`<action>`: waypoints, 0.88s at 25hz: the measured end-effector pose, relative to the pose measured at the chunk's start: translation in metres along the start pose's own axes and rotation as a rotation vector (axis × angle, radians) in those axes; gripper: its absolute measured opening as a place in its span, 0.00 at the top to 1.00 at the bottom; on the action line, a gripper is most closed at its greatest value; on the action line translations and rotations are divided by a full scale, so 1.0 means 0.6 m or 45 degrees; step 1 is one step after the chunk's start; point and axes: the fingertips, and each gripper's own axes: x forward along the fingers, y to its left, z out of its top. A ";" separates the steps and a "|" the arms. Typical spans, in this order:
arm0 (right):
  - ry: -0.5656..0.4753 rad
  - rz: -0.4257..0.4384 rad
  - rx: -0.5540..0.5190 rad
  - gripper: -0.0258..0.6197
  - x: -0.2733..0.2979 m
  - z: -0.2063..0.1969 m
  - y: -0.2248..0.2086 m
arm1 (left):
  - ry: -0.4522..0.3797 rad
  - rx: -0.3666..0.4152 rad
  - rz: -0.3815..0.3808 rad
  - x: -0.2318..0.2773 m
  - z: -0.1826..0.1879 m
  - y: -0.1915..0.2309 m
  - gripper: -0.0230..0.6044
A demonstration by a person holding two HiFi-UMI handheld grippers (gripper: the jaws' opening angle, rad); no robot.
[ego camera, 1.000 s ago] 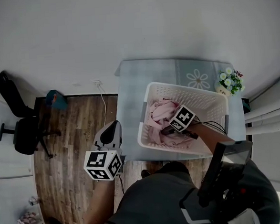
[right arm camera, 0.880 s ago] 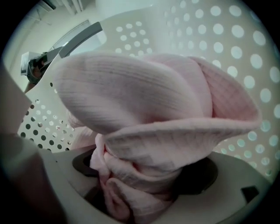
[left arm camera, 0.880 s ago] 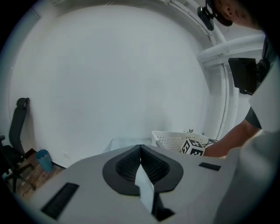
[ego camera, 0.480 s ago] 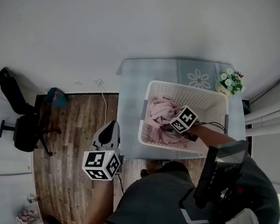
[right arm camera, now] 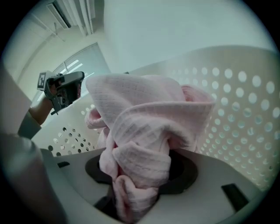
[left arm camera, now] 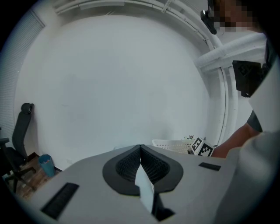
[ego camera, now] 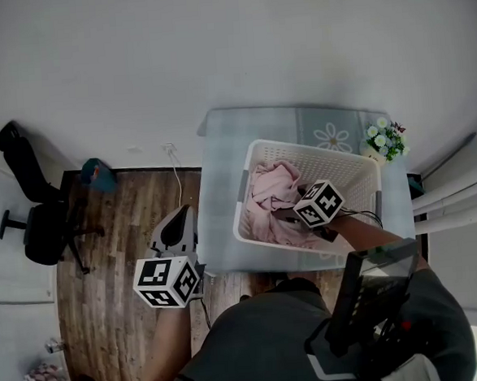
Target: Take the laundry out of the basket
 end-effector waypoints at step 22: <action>-0.784 0.007 -0.238 0.54 -0.325 0.317 0.159 | -0.229 0.010 0.103 -0.112 0.083 -0.003 0.95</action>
